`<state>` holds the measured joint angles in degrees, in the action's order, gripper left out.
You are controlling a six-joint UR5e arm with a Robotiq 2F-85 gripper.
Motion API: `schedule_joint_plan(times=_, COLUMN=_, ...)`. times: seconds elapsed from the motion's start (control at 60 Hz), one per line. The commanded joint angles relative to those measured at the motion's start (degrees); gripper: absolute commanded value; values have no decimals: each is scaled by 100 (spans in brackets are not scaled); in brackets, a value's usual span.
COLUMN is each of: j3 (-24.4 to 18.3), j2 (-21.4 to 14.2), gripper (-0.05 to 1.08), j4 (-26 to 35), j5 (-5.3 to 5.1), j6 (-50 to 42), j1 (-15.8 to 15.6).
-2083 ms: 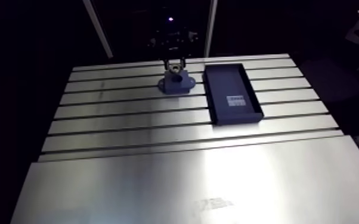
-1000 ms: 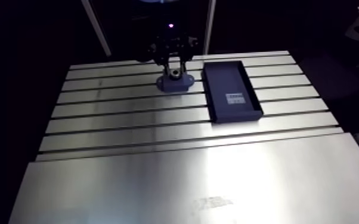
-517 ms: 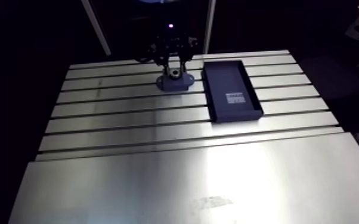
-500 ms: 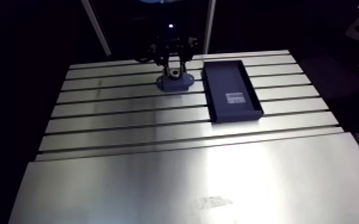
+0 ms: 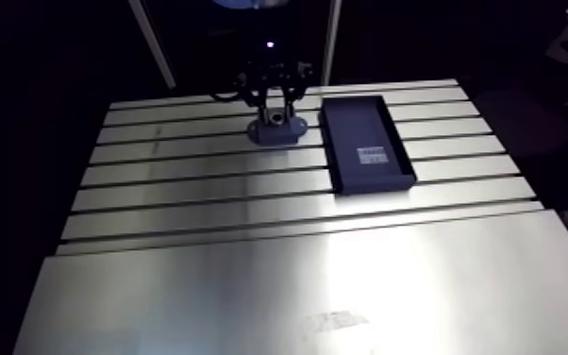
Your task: Pick up the bearing and press it into the housing until flush.
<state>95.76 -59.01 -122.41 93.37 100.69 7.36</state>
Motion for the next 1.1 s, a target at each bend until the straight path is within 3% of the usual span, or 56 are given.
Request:
schedule_joint_plan(times=0.017, j3=9, j2=-1, gripper=74, j4=3, j5=1, j6=-1, j1=3)
schedule_joint_plan(times=0.2, j3=18, j2=-8, gripper=70, j4=2, j5=18, j6=-8, j1=-6)
schedule_joint_plan(times=0.217, j3=18, j2=-8, gripper=53, j4=9, j5=18, j6=-17, j1=1)
schedule_joint_plan(times=0.233, j3=18, j2=-8, gripper=53, j4=9, j5=18, j6=-17, j1=1)
schedule_joint_plan(times=0.25, j3=18, j2=-16, gripper=20, j4=10, j5=26, j6=-18, j1=3)
schedule_joint_plan(times=0.267, j3=10, j2=-24, gripper=3, j4=11, j5=20, j6=-11, j1=3)
schedule_joint_plan(times=0.717, j3=-122, j2=-374, gripper=0, j4=78, j5=10, j6=-11, j1=3)
schedule_joint_plan(times=0.867, j3=-272, j2=-481, gripper=0, j4=489, j5=-24, j6=-49, j1=11)
schedule_joint_plan(times=0.933, j3=-347, j2=-475, gripper=7, j4=721, j5=-32, j6=-103, j1=26)
schedule_joint_plan(times=0.95, j3=-358, j2=-482, gripper=20, j4=767, j5=-34, j6=-113, j1=51)
schedule_joint_plan(times=0.967, j3=-360, j2=-483, gripper=45, j4=759, j5=-42, j6=-122, j1=70)
schedule_joint_plan(times=1.0, j3=-360, j2=-483, gripper=45, j4=759, j5=-42, j6=-122, j1=70)
schedule_joint_plan(times=1.017, j3=-368, j2=-476, gripper=67, j4=758, j5=-43, j6=-146, j1=95)
schedule_joint_plan(times=1.033, j3=-369, j2=-474, gripper=77, j4=750, j5=-43, j6=-179, j1=129)
schedule_joint_plan(times=1.1, j3=-369, j2=-474, gripper=86, j4=742, j5=-43, j6=-193, j1=159)
